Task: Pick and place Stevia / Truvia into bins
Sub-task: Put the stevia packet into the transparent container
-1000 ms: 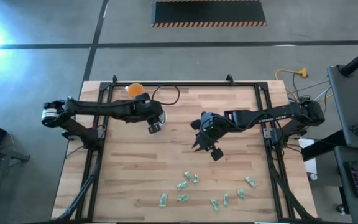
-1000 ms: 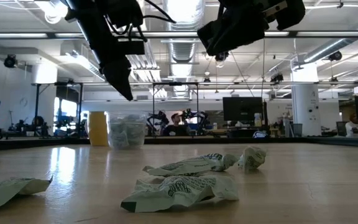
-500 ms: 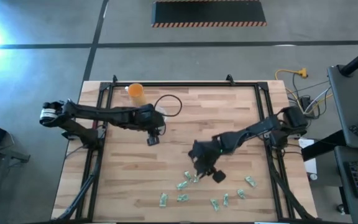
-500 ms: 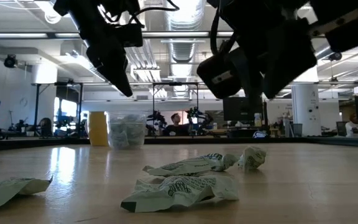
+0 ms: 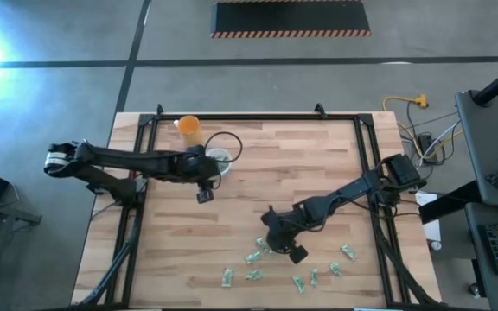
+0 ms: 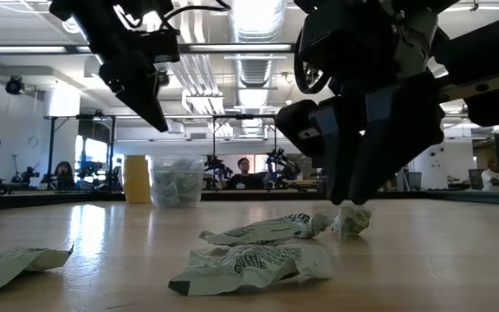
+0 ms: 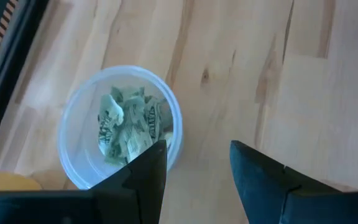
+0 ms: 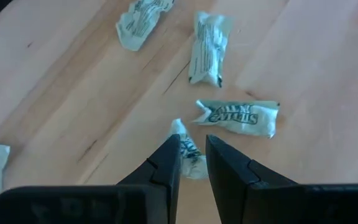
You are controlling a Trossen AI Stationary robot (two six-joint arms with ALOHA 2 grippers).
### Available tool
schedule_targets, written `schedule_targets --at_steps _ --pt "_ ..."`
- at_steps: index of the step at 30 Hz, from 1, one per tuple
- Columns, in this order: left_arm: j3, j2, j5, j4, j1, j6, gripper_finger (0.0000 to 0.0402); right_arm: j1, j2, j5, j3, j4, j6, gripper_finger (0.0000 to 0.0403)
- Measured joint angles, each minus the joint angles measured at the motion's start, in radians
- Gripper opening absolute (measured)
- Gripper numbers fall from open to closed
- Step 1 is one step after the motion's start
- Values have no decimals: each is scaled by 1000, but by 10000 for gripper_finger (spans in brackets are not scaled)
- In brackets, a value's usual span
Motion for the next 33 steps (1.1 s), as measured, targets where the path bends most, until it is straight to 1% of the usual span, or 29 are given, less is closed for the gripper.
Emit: schedule_targets --at_steps 7,11,17,21,28,30,33 --pt "-58 -93 0 9 -4 -27 160 7 0 0 -18 7 41 68" --pt "-92 -138 0 48 -16 -28 160 7 0 7 -36 16 52 68" --pt "-108 -186 0 68 -32 -36 160 7 0 27 -54 26 71 68" --pt "-108 -203 -1 88 -53 -52 160 7 -1 49 -81 55 96 68" --pt "-107 -202 -6 150 -93 -49 160 7 -4 56 -105 75 118 68" --pt "-107 -202 -6 160 -101 -50 160 9 -4 81 -105 74 119 67" --pt "-107 -202 -9 181 -116 -52 160 13 -4 99 -106 73 105 57"
